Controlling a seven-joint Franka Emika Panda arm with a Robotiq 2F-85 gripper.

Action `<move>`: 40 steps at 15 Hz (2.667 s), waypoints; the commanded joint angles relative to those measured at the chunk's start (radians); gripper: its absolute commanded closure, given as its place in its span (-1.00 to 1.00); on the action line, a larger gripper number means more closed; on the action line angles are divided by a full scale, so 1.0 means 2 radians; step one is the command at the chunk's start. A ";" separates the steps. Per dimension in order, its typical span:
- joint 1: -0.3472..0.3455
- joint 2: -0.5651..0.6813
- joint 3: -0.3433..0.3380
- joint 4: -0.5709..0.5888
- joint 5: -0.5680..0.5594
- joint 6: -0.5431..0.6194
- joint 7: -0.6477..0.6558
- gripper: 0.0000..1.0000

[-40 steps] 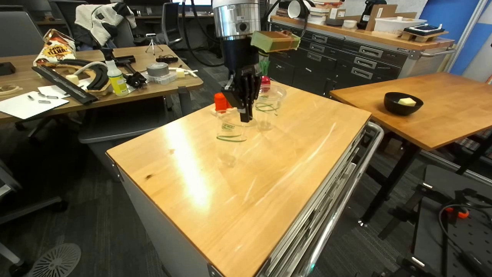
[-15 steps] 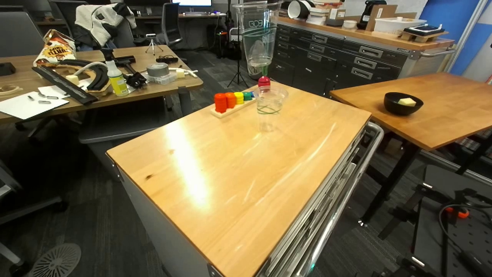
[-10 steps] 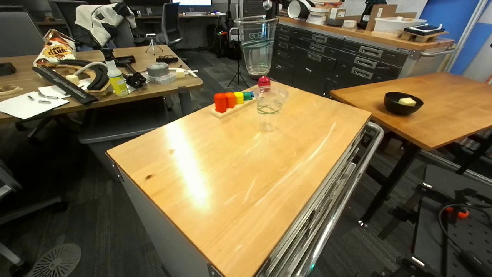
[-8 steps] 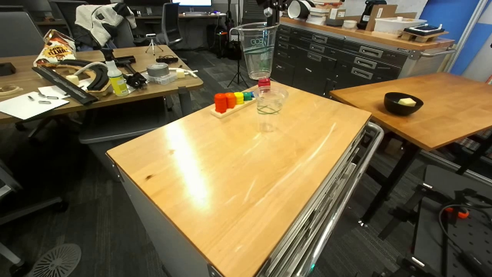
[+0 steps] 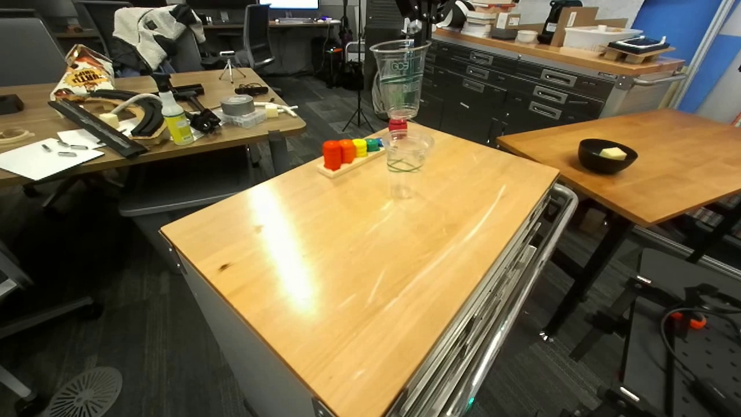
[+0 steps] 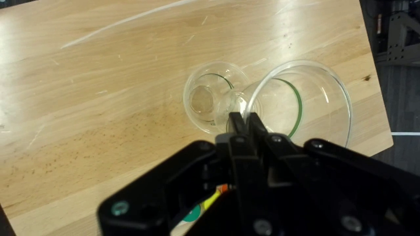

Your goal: Stack the cups

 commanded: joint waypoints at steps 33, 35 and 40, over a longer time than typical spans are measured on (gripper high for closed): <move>-0.014 -0.010 0.007 -0.101 0.027 0.071 -0.092 0.97; -0.015 -0.014 0.007 -0.114 0.027 0.077 -0.102 0.97; -0.018 -0.019 0.005 -0.142 0.021 0.094 -0.128 0.97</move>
